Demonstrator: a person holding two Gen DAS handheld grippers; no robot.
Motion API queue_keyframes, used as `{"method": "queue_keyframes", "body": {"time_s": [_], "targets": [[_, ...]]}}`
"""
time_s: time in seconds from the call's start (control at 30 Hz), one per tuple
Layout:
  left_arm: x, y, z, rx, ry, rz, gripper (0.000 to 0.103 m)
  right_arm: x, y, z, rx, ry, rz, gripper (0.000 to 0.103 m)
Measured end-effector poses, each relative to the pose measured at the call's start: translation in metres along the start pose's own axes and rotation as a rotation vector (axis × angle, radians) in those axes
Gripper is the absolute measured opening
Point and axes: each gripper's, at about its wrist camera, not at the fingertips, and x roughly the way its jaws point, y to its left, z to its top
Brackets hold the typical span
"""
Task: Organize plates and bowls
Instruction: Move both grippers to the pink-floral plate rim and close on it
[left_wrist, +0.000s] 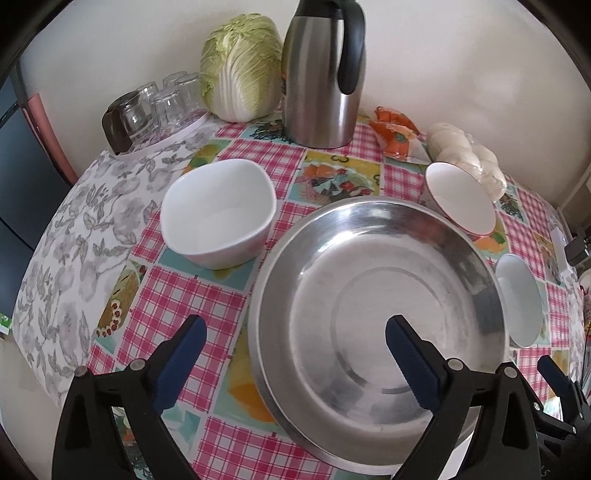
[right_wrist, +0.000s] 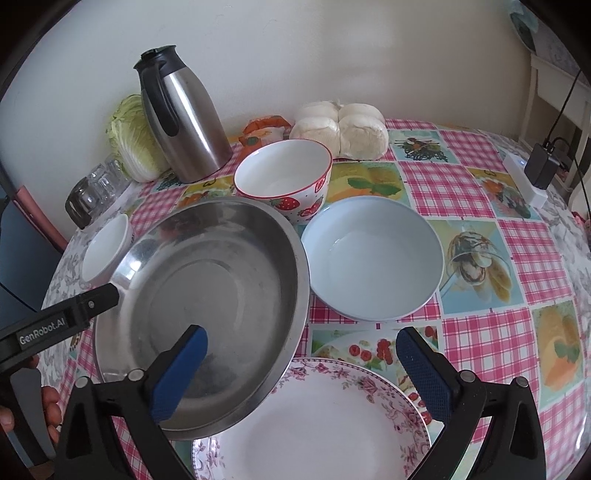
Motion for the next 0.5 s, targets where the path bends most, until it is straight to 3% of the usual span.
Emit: {"method": "queue_keyframes", "body": {"time_s": [0.23, 0.5], "targets": [[-0.014, -0.016, -0.009, 0.049, -0.084, 0.024, 0.098, -0.014, -0.011, -0.004, 0.04, -0.043, 0.015, 0.103], [-0.034, -0.023, -0.024, 0.034, -0.128, -0.05, 0.098, -0.031, -0.027, -0.009, 0.101, -0.076, 0.021, 0.103]]}}
